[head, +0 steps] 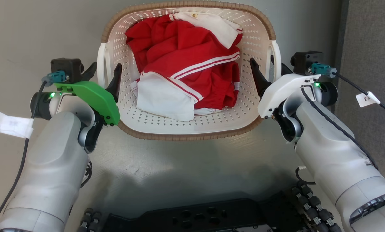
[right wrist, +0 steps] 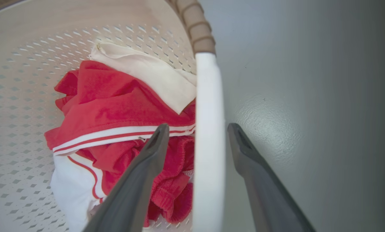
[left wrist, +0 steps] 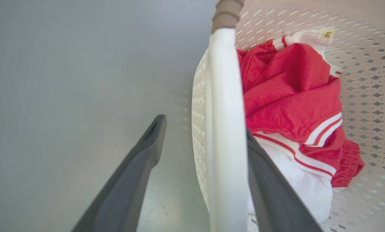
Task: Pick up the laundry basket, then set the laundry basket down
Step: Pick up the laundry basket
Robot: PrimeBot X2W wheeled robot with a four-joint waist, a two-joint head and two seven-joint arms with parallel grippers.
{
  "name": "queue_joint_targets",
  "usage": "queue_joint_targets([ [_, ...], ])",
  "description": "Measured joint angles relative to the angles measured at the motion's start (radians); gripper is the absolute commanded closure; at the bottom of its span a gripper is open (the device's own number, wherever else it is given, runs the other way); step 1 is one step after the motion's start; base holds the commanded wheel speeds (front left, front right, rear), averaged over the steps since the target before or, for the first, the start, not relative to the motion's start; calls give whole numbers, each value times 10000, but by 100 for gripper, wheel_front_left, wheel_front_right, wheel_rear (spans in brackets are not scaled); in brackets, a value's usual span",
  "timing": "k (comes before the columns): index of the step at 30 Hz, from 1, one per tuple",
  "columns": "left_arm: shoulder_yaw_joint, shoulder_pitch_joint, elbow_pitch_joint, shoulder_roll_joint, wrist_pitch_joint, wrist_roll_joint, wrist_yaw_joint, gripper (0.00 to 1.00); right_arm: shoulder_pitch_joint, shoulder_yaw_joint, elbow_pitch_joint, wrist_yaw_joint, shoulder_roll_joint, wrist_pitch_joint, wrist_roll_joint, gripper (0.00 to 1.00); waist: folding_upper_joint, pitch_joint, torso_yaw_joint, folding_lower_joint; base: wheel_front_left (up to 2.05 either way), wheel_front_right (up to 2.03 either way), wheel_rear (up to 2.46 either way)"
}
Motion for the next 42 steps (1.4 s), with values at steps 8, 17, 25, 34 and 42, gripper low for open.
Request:
queue_joint_targets([
  [8, -435, -152, 280, -127, 15, -577, -42, 100, -176, 313, 280, -48, 8, -98, 477, 100, 0, -7, 10, 0, 0, 0, 0],
  [17, -888, -242, 865, -251, -77, -940, -29, 100, -189, 621, 692, -100, 52, -259, 748, 100, 0, -387, 39, 0, 0, 0, 0],
  [25, -1074, -221, 1166, -364, -75, -1536, -29, 100, -157, 784, 986, 142, 48, -263, 1292, 100, 0, -1091, 42, 0, 0, 0, 0],
  [34, -1636, -98, 1603, -353, 240, -1902, -29, 100, -153, 1396, 1509, 487, 38, 222, 1733, 100, 0, -2404, 8, 0, 0, 0, 0],
  [42, -1772, 54, 1977, -351, 786, -2406, -31, 100, -223, 1664, 1898, 640, 159, 997, 1954, 100, 0, -3531, -44, 0, 0, 0, 0],
])
